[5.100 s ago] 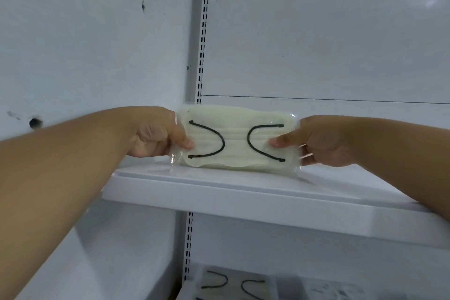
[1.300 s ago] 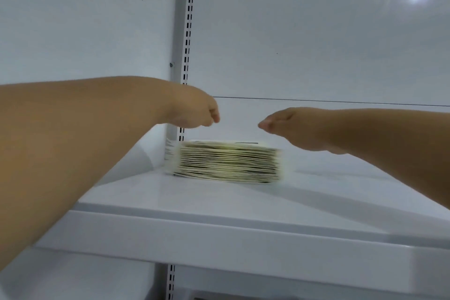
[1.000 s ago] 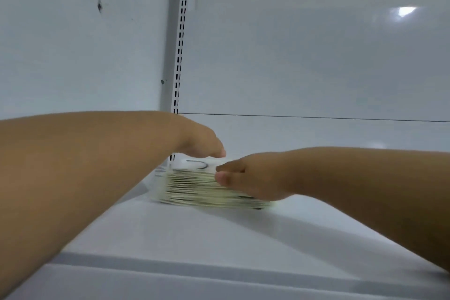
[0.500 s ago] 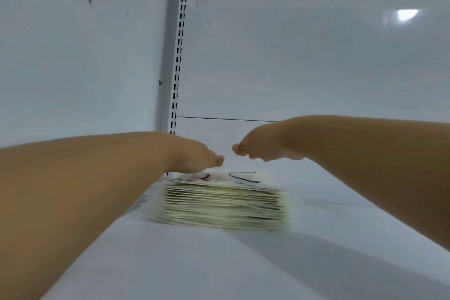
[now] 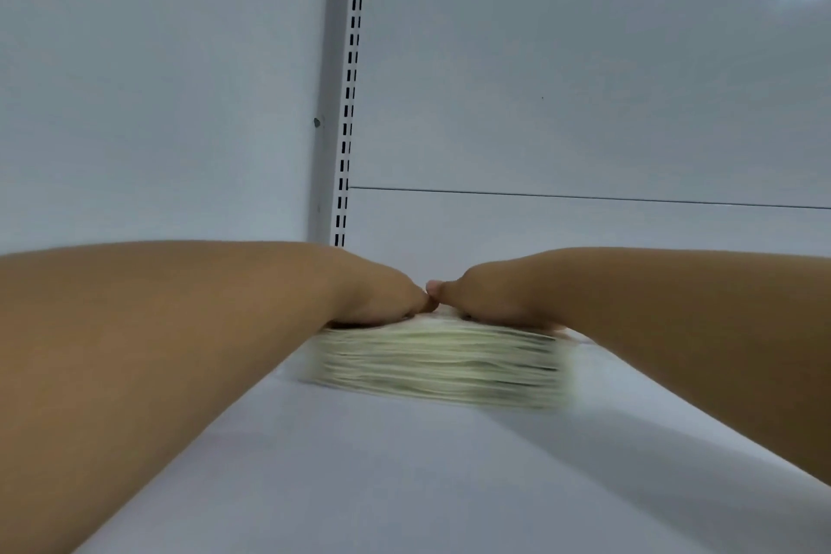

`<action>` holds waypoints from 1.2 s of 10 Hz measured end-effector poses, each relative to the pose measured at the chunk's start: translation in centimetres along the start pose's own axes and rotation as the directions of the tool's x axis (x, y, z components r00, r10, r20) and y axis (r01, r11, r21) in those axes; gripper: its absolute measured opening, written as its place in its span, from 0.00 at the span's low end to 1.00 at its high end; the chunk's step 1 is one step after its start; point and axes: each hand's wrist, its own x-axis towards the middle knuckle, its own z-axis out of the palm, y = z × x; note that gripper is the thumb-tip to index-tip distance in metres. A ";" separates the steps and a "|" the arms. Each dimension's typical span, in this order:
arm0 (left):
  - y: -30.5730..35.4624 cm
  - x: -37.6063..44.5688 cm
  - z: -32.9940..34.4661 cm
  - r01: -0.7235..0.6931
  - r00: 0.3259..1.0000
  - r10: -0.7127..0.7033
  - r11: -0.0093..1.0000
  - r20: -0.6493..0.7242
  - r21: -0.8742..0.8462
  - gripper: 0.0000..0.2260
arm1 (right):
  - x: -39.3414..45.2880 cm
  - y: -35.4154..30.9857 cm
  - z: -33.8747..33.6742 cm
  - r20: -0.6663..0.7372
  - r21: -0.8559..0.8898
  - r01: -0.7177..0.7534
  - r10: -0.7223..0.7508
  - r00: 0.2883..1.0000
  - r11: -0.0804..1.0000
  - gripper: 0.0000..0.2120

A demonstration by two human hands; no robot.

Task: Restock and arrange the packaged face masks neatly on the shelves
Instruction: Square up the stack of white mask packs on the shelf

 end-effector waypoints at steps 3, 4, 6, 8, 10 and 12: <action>-0.1 1.1 0.3 -0.065 0.998 0.065 0.997 0.004 -0.052 0.18 | 0.3 0.0 1.0 0.039 0.089 -0.055 0.051 0.998 0.995 0.32; -0.4 1.3 0.5 -0.087 0.996 0.088 0.996 0.014 -0.036 0.15 | 0.1 0.0 1.0 0.046 0.097 -0.052 0.048 0.998 0.994 0.32; -0.5 0.8 0.4 -0.078 0.997 0.080 0.991 -0.017 0.106 0.18 | -0.5 0.0 0.7 0.022 0.075 -0.067 0.065 0.998 0.995 0.33; -0.6 0.0 -0.8 -0.064 0.991 0.067 0.998 -0.117 0.025 0.24 | -2.2 -0.1 -0.2 -0.070 0.163 -0.081 0.093 0.993 0.983 0.32; -0.2 -2.5 -3.1 -0.110 0.986 0.118 0.992 -0.118 0.067 0.18 | -5.8 -0.4 -2.8 -0.117 0.020 -0.084 0.086 0.989 0.996 0.25; 1.1 -5.8 -0.7 -0.089 0.991 0.112 0.954 -0.066 0.287 0.20 | -7.9 -0.6 -0.4 -0.094 -0.234 -0.059 0.037 0.995 0.970 0.22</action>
